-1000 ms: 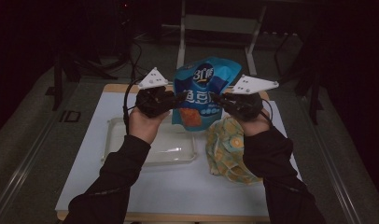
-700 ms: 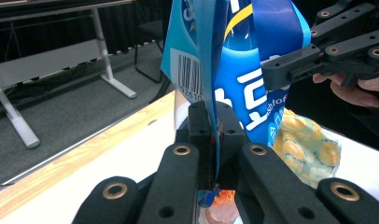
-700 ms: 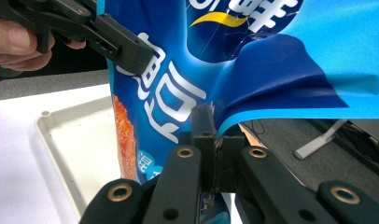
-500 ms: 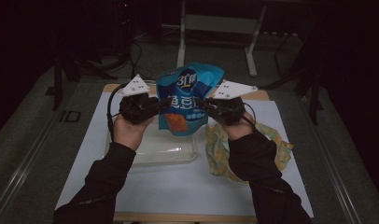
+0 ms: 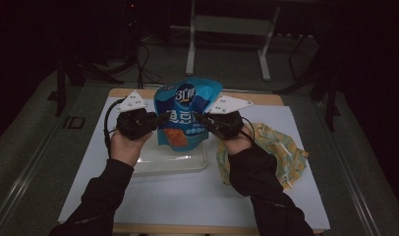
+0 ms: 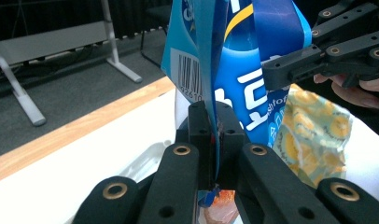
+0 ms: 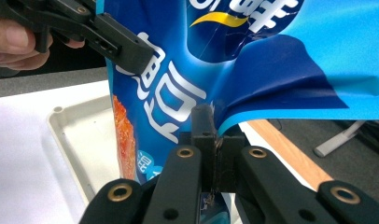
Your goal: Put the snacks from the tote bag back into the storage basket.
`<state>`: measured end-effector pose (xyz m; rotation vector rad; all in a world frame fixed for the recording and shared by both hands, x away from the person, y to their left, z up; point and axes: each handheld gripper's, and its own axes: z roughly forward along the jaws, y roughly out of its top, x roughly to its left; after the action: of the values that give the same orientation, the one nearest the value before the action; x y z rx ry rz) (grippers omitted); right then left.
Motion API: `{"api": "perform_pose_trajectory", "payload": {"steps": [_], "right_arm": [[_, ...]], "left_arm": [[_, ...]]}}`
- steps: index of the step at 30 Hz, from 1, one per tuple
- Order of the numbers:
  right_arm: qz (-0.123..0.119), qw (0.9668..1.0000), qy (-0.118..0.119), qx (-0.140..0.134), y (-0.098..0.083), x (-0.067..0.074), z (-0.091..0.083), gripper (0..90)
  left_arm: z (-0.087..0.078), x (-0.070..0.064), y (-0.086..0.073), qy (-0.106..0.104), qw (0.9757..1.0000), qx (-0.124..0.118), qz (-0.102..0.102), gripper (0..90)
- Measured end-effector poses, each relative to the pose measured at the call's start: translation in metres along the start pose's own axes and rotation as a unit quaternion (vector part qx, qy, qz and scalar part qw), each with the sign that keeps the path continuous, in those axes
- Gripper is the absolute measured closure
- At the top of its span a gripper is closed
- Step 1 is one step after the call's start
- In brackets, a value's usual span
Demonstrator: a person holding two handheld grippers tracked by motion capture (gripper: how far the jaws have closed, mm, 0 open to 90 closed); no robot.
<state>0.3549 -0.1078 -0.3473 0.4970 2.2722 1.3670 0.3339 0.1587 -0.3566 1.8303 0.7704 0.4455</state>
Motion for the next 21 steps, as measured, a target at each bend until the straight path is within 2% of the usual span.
{"api": "perform_pose_trajectory", "payload": {"steps": [15, 20, 21], "right_arm": [[0.011, 0.9998, 0.011, 0.014, -0.026, 0.008, 0.026, 89.4], [0.014, 0.9996, 0.016, 0.019, -0.033, 0.009, 0.032, 89.4], [0.015, 0.9995, 0.018, 0.020, -0.035, 0.009, 0.035, 89.4]], "left_arm": [[0.009, 0.013, -0.036, -0.006, 0.9997, 0.011, -0.023, 89.1], [0.011, 0.015, -0.041, -0.005, 0.9996, 0.018, -0.023, 89.2], [0.012, 0.017, -0.047, -0.006, 0.9995, 0.017, -0.027, 89.2]]}}
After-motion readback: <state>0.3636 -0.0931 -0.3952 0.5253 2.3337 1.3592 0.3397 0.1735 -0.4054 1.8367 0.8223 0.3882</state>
